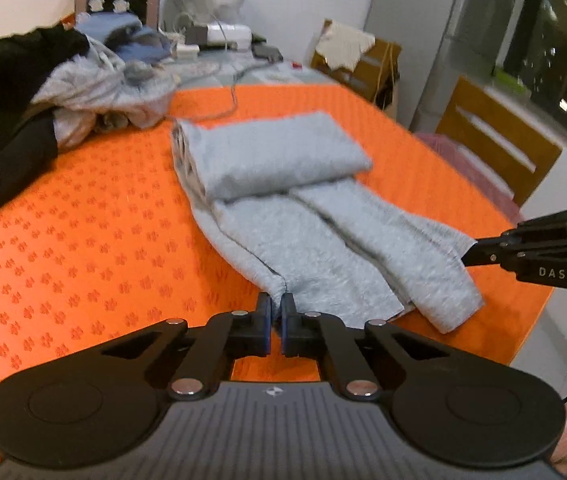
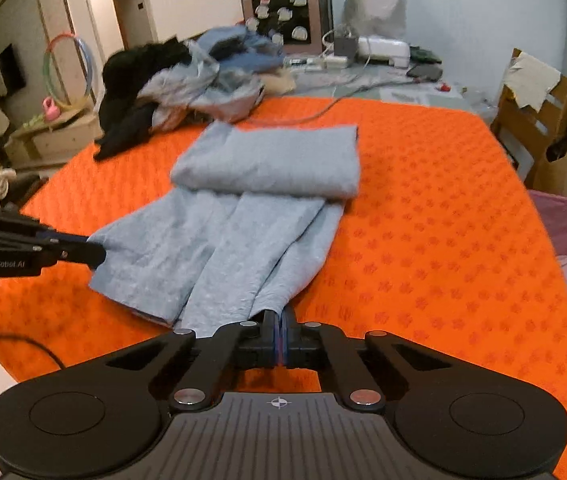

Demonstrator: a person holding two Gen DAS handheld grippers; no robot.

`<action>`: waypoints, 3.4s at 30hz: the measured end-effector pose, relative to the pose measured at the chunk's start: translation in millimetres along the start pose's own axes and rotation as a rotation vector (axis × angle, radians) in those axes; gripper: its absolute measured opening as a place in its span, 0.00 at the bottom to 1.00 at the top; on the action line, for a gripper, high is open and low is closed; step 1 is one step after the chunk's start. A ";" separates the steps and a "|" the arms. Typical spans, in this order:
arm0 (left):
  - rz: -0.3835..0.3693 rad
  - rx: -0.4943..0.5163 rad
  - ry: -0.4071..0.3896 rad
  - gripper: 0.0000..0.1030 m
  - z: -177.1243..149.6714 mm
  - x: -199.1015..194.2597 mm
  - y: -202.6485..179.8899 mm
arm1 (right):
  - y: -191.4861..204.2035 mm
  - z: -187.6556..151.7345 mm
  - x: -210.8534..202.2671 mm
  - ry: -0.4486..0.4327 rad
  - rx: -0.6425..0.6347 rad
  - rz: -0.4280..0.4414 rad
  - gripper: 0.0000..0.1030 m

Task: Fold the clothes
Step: 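Grasp the garment leg ends with both grippers and lift them, then fold the held leg ends over the bundle with both grippers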

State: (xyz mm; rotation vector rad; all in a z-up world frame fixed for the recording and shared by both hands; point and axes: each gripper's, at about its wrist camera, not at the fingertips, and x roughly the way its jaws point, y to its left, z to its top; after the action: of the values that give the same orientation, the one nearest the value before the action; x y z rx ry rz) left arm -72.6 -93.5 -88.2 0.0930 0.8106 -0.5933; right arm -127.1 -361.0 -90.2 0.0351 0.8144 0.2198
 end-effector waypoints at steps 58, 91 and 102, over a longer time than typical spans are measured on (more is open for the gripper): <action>0.143 -0.195 0.077 0.30 159.4 176.2 71.7 | -67.1 174.8 186.3 0.083 -0.062 0.047 0.25; -0.009 -0.445 0.110 0.15 126.7 145.1 91.9 | -108.0 129.4 153.5 0.124 0.459 0.202 0.17; -0.166 -0.319 0.154 0.11 145.6 121.0 45.7 | -97.9 84.2 47.7 0.052 0.648 0.092 0.16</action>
State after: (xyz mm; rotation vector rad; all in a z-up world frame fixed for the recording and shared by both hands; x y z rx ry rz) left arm 112.0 -154.9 -79.0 -0.2247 1.0603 -0.6108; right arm -16.6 -442.3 -77.8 0.6793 0.9094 0.0352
